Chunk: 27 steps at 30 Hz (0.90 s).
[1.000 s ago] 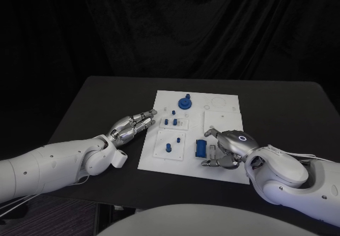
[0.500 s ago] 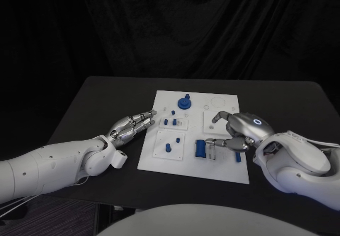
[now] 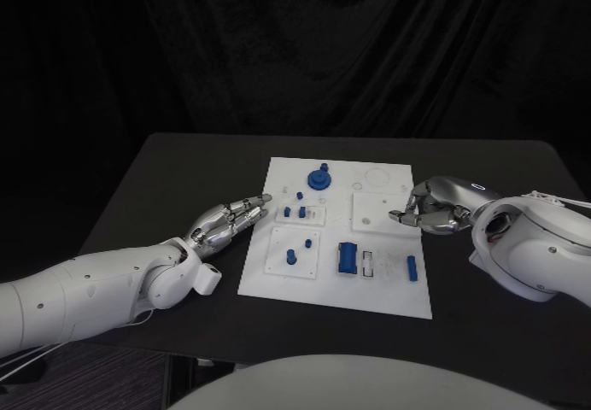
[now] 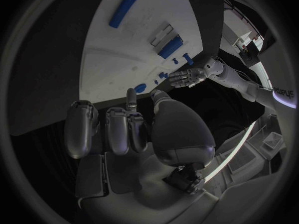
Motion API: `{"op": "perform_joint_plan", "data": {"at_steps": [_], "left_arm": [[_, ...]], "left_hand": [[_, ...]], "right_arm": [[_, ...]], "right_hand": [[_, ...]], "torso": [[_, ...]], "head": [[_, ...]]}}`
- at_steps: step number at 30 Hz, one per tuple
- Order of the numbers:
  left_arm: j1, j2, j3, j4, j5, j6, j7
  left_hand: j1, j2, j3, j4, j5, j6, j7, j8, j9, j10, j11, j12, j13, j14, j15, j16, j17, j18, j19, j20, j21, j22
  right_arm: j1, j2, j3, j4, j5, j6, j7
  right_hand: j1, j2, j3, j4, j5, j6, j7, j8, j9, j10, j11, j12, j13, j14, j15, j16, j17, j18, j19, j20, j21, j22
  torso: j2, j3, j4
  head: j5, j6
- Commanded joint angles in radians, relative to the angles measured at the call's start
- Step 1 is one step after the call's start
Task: Assemble the parts on the task board
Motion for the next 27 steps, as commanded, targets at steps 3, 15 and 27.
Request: {"op": "perform_joint_plan", "data": {"at_steps": [3,15,27], "left_arm": [[-0.003,-0.015,-0.002,0.029,0.0,-0.099,0.17],[0.007,-0.079,-0.001,0.133,0.052,-0.126,0.208],[0.048,-0.122,-0.001,0.192,0.079,-0.095,0.185]], "left_hand": [[-0.043,-0.002,-0.037,0.002,-0.062,-0.052,-0.03,-0.011,-0.007,0.032,-0.007,0.004,0.002,0.001,-0.031,-0.004,-0.002,-0.034,0.018,-0.066,0.01,0.023],[-0.23,0.023,-0.083,-0.001,-0.282,-0.107,-0.06,-0.019,-0.012,0.078,0.09,-0.013,0.004,0.014,0.046,0.0,0.002,0.011,0.024,0.068,0.013,0.022],[-0.305,0.027,-0.086,0.002,-0.399,-0.066,-0.025,-0.014,-0.008,0.067,0.086,-0.051,0.001,0.008,0.051,-0.002,0.0,0.017,0.022,0.084,0.013,0.016]], "right_arm": [[-0.012,-0.018,0.0,-0.02,0.203,0.151,-0.094],[-0.056,-0.033,0.0,-0.034,0.23,0.208,-0.133],[-0.091,-0.014,-0.001,-0.039,0.152,0.223,-0.143]], "right_hand": [[-0.03,0.008,-0.012,0.0,-0.04,0.031,-0.005,-0.034,0.003,0.106,-0.008,0.003,0.263,0.058,-0.01,-0.005,0.004,-0.002,0.036,-0.013,-0.002,0.196],[-0.057,0.015,-0.03,-0.003,-0.056,0.054,-0.008,-0.069,0.009,0.106,-0.009,0.003,0.263,0.059,-0.013,-0.006,-0.002,-0.007,0.042,-0.016,0.021,0.202],[-0.041,0.006,-0.033,-0.006,-0.07,0.055,-0.008,-0.08,0.017,0.106,-0.01,0.003,0.263,0.056,-0.014,-0.013,-0.018,-0.005,0.039,-0.017,0.013,0.199]], "torso": [[0.0,-0.0012,0.0007],[0.0,-0.0028,0.002],[0.0,-0.002,0.0015]], "head": [[-0.006,0.0],[-0.03,0.0],[-0.058,0.0]]}}
